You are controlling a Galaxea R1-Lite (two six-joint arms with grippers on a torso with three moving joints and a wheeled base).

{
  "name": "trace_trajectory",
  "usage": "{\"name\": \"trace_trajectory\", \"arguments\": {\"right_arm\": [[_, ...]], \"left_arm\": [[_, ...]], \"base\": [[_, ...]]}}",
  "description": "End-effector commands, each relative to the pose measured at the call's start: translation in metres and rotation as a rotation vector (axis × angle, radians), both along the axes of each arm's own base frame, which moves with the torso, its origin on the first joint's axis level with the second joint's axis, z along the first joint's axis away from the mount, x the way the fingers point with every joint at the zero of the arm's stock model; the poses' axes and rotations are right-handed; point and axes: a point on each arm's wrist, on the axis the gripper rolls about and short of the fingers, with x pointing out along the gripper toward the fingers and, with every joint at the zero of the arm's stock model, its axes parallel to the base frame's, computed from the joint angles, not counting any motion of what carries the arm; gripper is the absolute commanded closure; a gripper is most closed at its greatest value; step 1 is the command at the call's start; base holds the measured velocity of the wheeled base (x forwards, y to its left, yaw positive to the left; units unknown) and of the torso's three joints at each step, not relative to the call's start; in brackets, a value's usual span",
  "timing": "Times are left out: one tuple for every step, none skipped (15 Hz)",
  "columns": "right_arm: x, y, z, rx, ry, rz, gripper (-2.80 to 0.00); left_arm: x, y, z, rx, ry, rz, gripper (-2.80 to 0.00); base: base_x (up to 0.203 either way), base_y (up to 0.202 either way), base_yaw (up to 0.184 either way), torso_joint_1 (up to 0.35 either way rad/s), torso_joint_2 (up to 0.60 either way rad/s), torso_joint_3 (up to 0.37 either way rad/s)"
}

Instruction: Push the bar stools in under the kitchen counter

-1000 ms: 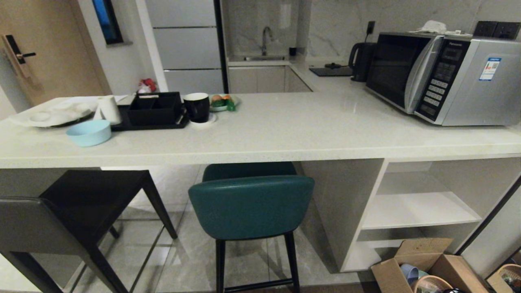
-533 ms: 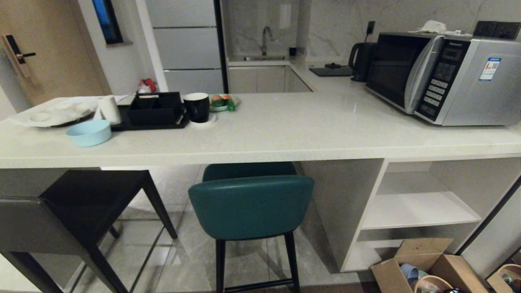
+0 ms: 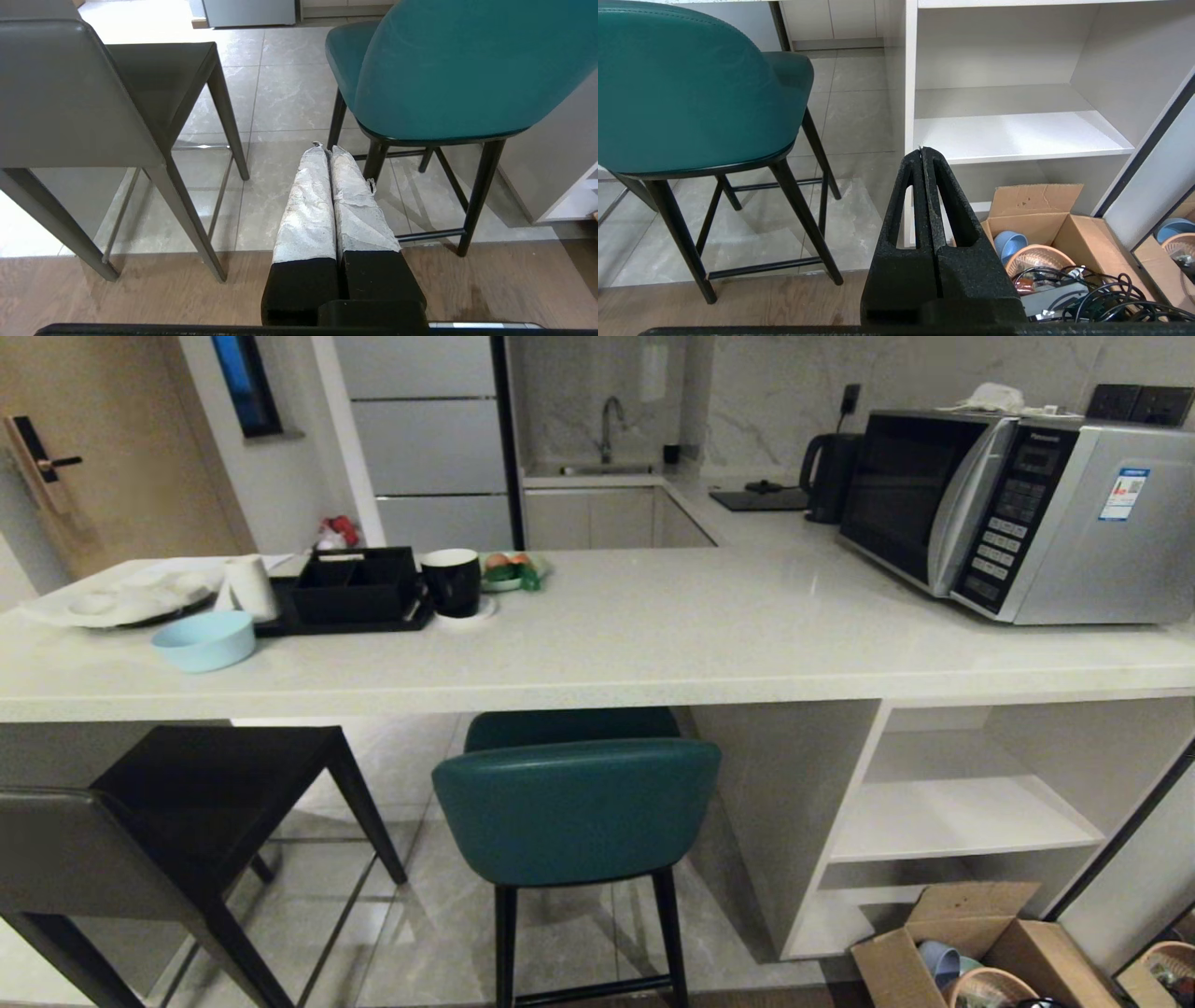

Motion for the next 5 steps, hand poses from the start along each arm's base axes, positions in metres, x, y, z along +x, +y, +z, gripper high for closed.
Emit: {"name": "trace_trajectory", "arguments": {"right_arm": [[0.0001, 0.0000, 0.0000, 0.000, 0.002, 0.000, 0.00], [0.0001, 0.0000, 0.0000, -0.001, 0.002, 0.000, 0.00], [0.0001, 0.0000, 0.0001, 0.000, 0.001, 0.000, 0.00], [0.0001, 0.0000, 0.0001, -0.001, 0.001, 0.000, 0.00], [0.0001, 0.0000, 0.0001, 0.000, 0.001, 0.000, 0.00]], "left_arm": [[0.0000, 0.0000, -0.0001, -0.001, 0.001, 0.001, 0.00], [0.0000, 0.0000, -0.0001, -0.003, 0.001, 0.001, 0.00], [-0.0001, -0.0001, -0.0001, -0.001, 0.001, -0.003, 0.00], [-0.0001, -0.0001, -0.0001, -0.001, 0.001, -0.003, 0.00], [-0.0001, 0.0000, -0.0001, -0.006, 0.001, 0.001, 0.00]], "base": [[0.000, 0.000, 0.000, 0.000, 0.00, 0.000], [0.000, 0.000, 0.000, 0.000, 0.00, 0.000], [0.000, 0.000, 0.000, 0.000, 0.00, 0.000], [0.000, 0.000, 0.000, 0.000, 0.00, 0.000], [0.000, 0.000, 0.000, 0.000, 0.00, 0.000]]}}
